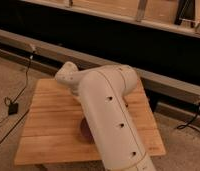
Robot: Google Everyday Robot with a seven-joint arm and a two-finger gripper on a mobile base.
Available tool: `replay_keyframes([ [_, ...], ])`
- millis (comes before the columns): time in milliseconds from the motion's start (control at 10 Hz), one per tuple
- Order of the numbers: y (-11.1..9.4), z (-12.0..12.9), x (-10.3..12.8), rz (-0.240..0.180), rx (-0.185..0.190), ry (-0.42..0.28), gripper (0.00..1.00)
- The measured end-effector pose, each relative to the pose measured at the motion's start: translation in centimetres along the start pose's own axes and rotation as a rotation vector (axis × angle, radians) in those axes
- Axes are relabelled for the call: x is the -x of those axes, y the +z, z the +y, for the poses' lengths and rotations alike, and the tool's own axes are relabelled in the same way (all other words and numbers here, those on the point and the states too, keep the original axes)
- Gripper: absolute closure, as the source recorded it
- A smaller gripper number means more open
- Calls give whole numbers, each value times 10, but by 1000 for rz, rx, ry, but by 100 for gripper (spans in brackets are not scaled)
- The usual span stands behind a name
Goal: Stand the bottle upright
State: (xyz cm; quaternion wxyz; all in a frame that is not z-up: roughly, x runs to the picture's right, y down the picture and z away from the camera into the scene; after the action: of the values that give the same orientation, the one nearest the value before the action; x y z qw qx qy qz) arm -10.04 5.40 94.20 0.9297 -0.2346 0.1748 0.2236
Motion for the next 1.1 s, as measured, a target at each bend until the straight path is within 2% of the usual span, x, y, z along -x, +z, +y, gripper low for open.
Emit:
replay_keyframes([
  [200,-17,-1,8,-50,3,-105,97],
  [600,-41,2,8,-93,31,-307,97],
  [800,-72,7,7,-122,60,-422,97],
  [1100,-124,17,8,-196,109,-606,97],
])
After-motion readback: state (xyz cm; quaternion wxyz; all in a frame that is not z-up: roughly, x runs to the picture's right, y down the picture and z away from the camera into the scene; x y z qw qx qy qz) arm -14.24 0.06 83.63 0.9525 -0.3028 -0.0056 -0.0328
